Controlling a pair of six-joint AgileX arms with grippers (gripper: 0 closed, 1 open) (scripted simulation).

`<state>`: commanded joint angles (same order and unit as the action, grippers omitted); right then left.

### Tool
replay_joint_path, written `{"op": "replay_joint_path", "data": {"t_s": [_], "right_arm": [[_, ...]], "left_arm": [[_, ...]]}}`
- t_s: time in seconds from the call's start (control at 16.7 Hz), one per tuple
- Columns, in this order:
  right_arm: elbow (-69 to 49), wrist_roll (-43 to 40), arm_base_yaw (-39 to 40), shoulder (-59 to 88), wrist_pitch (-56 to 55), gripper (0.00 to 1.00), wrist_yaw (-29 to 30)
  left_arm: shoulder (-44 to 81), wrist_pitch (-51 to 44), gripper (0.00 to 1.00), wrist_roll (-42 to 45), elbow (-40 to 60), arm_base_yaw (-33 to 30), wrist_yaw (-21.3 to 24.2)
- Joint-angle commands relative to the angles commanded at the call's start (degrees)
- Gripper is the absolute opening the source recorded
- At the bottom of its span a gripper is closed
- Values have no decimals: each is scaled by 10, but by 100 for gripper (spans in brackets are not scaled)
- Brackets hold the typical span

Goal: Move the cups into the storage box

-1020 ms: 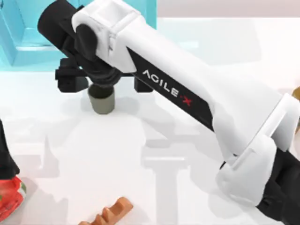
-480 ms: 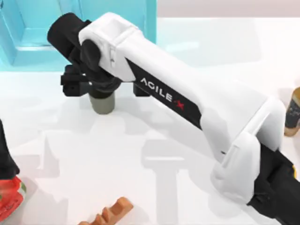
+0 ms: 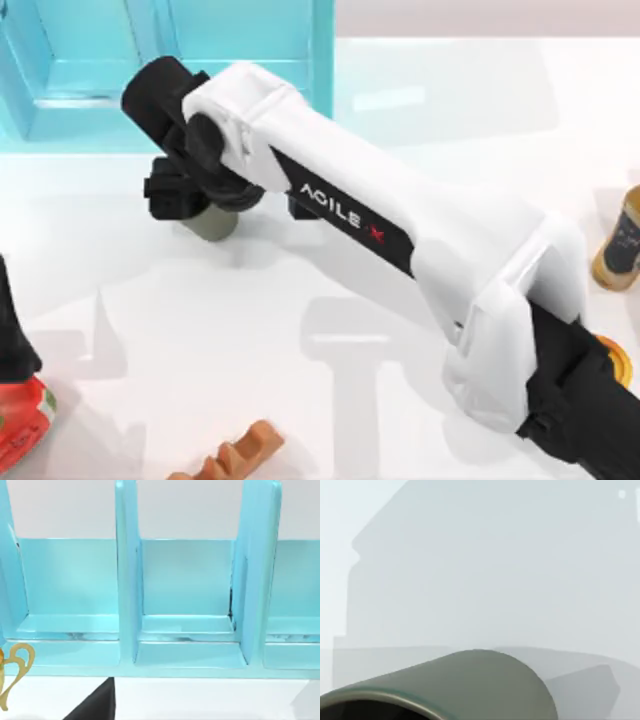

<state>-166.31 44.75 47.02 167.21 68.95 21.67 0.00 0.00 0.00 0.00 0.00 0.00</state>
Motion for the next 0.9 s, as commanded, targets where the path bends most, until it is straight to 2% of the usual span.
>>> {"op": "replay_joint_path", "data": {"t_s": [0.78, 0.9], "right_arm": [[0, 0, 0, 0, 0, 2, 0], [0, 0, 0, 0, 0, 0, 0]], "left_arm": [[0, 0, 100, 0, 0, 0, 0], [0, 0, 100, 0, 0, 0, 0]]}}
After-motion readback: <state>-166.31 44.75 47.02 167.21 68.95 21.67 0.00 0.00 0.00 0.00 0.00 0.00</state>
